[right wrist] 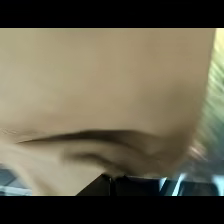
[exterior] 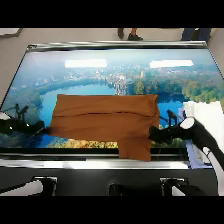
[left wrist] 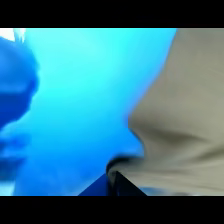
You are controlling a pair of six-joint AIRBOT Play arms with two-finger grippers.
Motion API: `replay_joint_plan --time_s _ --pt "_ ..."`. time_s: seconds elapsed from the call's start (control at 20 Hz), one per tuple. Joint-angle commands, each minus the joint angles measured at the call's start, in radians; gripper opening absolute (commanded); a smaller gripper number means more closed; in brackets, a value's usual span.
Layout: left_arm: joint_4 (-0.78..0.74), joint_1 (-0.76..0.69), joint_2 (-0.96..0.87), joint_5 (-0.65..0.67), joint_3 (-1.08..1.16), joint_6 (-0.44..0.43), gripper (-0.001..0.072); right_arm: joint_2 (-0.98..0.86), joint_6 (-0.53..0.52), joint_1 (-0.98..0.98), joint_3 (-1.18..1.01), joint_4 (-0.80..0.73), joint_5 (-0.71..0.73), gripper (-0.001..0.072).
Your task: Fold the shirts.
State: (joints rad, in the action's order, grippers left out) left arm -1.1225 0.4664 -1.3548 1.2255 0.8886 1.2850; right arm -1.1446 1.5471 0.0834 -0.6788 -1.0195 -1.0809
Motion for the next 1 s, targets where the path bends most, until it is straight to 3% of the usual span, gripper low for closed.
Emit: replay_joint_plan --time_s 0.0,0.4,0.6,0.85,0.9,0.95 --pt "0.132 -0.018 0.024 0.032 0.143 -0.003 0.0032 0.005 0.079 0.018 -0.210 -0.109 0.013 0.0032" --pt "0.133 -0.161 -0.357 0.013 0.657 0.167 0.0033 -0.438 0.122 0.018 -0.734 -0.064 0.102 0.0035" --pt "0.134 -0.188 -0.515 0.011 0.794 0.198 0.0034 -0.542 0.137 0.018 -0.760 -0.016 0.190 0.0036" --pt "0.137 -0.192 -0.614 0.024 0.799 0.197 0.0036 -0.616 0.136 0.017 -0.760 -0.013 0.156 0.0039" --pt "0.137 -0.192 -0.616 0.023 0.799 0.197 0.0081 -0.616 0.136 0.018 -0.760 -0.013 0.173 0.0051" --pt "0.137 -0.191 -0.612 0.024 0.800 0.198 0.0284 -0.612 0.137 0.019 -0.761 -0.010 0.174 0.0150"
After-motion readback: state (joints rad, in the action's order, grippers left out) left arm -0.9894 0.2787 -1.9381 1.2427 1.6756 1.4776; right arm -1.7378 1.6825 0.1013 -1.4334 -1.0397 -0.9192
